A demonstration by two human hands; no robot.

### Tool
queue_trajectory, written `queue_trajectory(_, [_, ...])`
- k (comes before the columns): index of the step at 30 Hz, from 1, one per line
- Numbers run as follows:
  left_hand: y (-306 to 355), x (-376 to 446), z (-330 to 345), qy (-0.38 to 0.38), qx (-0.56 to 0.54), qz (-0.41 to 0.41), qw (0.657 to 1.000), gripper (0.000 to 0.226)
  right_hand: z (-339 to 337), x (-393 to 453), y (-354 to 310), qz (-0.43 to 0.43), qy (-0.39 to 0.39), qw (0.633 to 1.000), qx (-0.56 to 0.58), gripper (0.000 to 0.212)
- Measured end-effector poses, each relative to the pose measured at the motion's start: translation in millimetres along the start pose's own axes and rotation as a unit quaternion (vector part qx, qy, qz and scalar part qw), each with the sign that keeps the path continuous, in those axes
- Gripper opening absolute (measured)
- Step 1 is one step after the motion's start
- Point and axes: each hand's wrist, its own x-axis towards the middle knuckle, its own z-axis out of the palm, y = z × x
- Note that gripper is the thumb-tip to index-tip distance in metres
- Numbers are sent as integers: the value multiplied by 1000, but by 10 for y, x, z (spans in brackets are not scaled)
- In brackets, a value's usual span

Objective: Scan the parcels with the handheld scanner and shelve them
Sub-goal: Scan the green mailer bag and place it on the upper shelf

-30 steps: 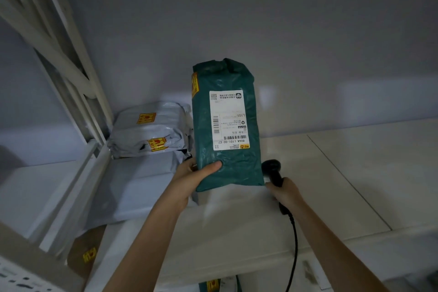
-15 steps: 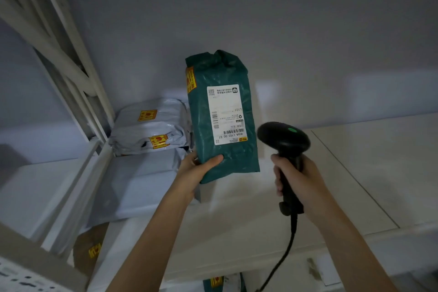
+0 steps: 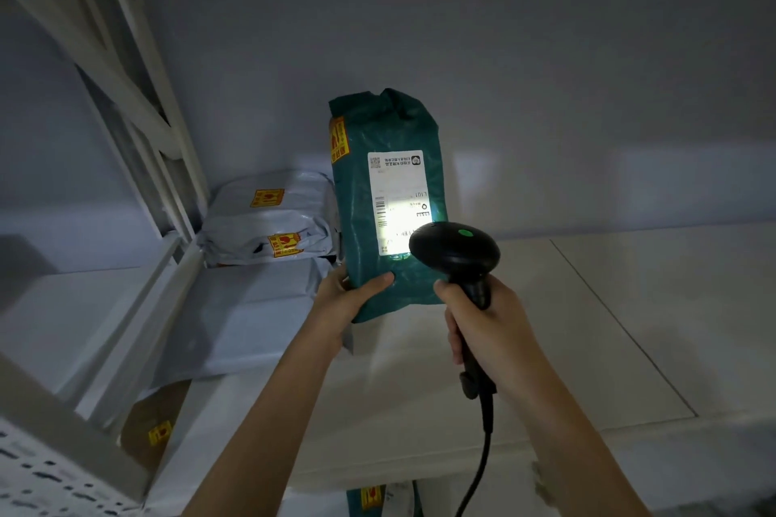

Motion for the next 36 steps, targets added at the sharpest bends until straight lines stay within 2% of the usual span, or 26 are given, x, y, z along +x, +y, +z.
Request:
queue_trajectory(12, [-4,-72,-11,6,0,2,1000,56,-72,-81,-16,22,1,999,41,29])
queue_trajectory(16, [16,-136,-24,4,0,-2,1000,54,-129,42,83,39,28,998,51,23])
queue_trajectory(23, [41,-351,-132,37,-14,-19,999,36,-194,706,750,156,59,986,25,25])
queue_trajectory(31, [-11,-710,-216,51,-21,-23,998,68,-61,994,1496,243,38,969,3,34])
queue_trajectory(36, [-55,-976,-236,69,-35,-24,997,55,-31,976,1616,242,34,969,27,28])
